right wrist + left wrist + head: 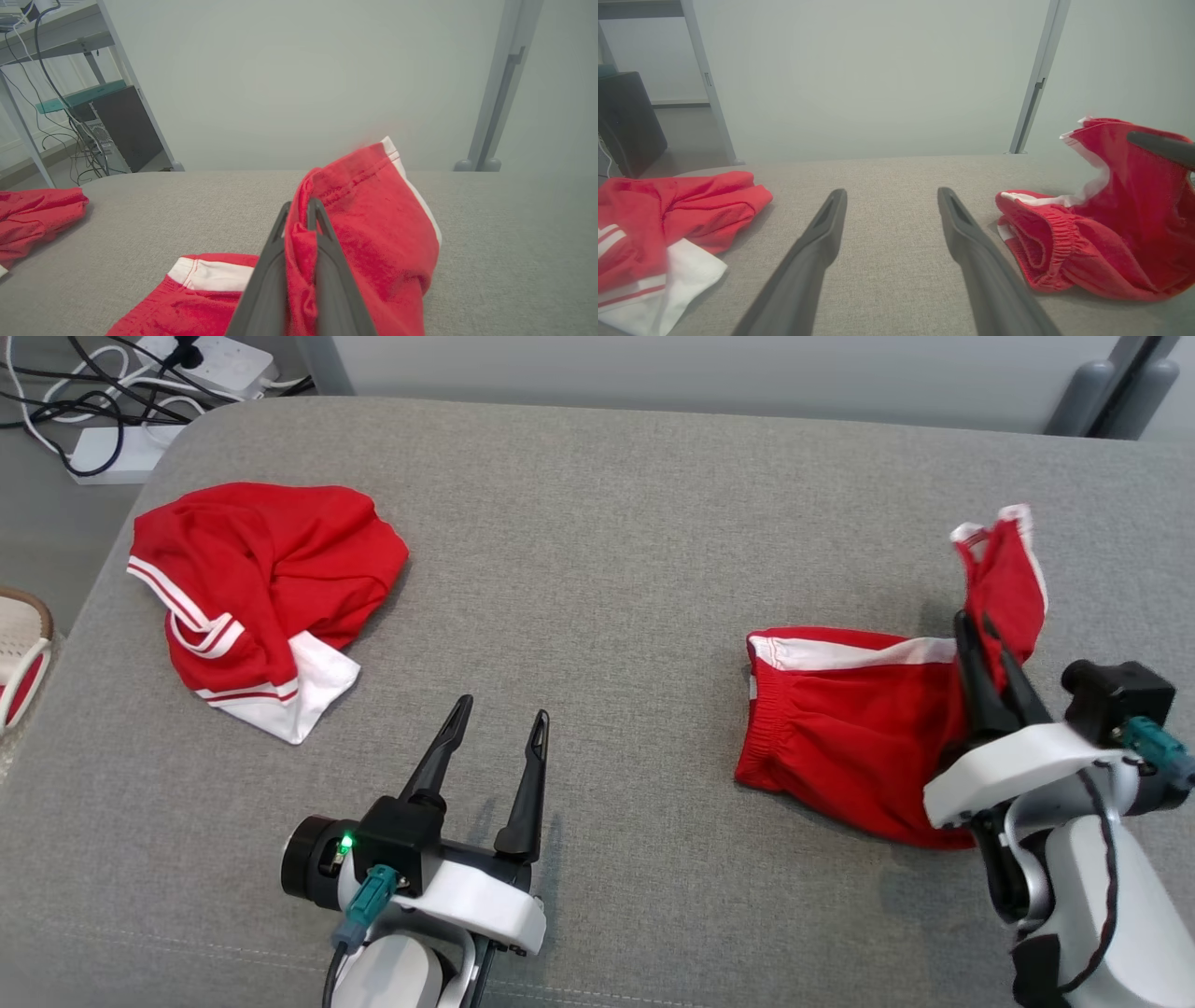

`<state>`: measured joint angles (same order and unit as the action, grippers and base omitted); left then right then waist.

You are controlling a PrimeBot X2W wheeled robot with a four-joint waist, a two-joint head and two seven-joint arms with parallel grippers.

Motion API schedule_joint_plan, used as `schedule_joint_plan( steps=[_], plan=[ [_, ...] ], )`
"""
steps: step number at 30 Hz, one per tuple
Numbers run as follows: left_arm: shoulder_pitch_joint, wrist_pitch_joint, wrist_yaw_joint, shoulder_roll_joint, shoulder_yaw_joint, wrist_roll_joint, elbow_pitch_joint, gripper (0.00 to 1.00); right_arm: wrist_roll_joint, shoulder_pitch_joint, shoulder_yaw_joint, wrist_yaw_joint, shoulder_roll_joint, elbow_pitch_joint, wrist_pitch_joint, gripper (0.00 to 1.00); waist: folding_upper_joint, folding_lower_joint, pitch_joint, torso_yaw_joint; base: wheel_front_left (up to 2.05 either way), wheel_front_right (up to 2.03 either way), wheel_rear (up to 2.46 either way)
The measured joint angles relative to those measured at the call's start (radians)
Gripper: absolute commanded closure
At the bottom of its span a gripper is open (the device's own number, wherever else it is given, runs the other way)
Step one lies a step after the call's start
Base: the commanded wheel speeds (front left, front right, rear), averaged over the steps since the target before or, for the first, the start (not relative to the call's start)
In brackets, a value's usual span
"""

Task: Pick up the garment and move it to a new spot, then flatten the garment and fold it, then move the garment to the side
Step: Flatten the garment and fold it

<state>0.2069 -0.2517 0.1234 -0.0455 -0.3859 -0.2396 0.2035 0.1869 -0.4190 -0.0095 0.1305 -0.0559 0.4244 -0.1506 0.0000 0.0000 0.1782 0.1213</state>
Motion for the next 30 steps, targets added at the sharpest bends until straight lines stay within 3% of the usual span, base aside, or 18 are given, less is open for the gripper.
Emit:
schedule_joint_plan(
  steps=[11, 20, 22, 23, 24, 30],
  plan=[
    [-0.002, 0.000, 0.002, 0.000, -0.026, -0.016, 0.000, 0.00, 0.052, 0.063, 0.183, 0.000, -0.001, -0.053, 0.049, 1.00, 0.0000, 0.0000, 0.005, 0.051, 0.00, 0.00, 0.00],
    [-0.003, 0.000, 0.010, 0.000, -0.033, -0.016, -0.001, 0.00, 0.056, 0.064, 0.255, 0.000, -0.004, -0.044, 0.072, 1.00, 0.0000, 0.0000, 0.025, 0.065, 0.00, 0.00, 0.00],
    [-0.003, 0.000, 0.010, 0.000, -0.033, -0.016, -0.001, 0.00, 0.068, 0.064, 0.277, 0.000, -0.005, -0.032, 0.077, 0.70, 0.0000, 0.0000, 0.028, 0.063, 0.00, 0.00, 0.00],
    [-0.003, 0.000, 0.010, 0.000, -0.033, -0.016, -0.001, 0.00, 0.071, 0.065, 0.284, 0.000, -0.004, -0.026, 0.077, 0.45, 0.0000, 0.0000, 0.029, 0.063, 0.00, 0.00, 0.00],
    [-0.003, 0.000, 0.010, 0.000, -0.033, -0.016, -0.001, 0.00, 0.081, 0.066, 0.291, 0.000, -0.005, -0.022, 0.077, 0.00, 0.0000, 0.0000, 0.030, 0.061, 0.00, 0.00, 0.00],
    [-0.002, 0.000, 0.010, 0.000, -0.032, -0.016, -0.001, 0.00, 0.214, 0.079, 0.354, 0.000, -0.005, -0.002, 0.080, 0.00, 0.0000, 0.0000, 0.029, 0.056, 0.00, 0.00, 0.00]
  ],
)
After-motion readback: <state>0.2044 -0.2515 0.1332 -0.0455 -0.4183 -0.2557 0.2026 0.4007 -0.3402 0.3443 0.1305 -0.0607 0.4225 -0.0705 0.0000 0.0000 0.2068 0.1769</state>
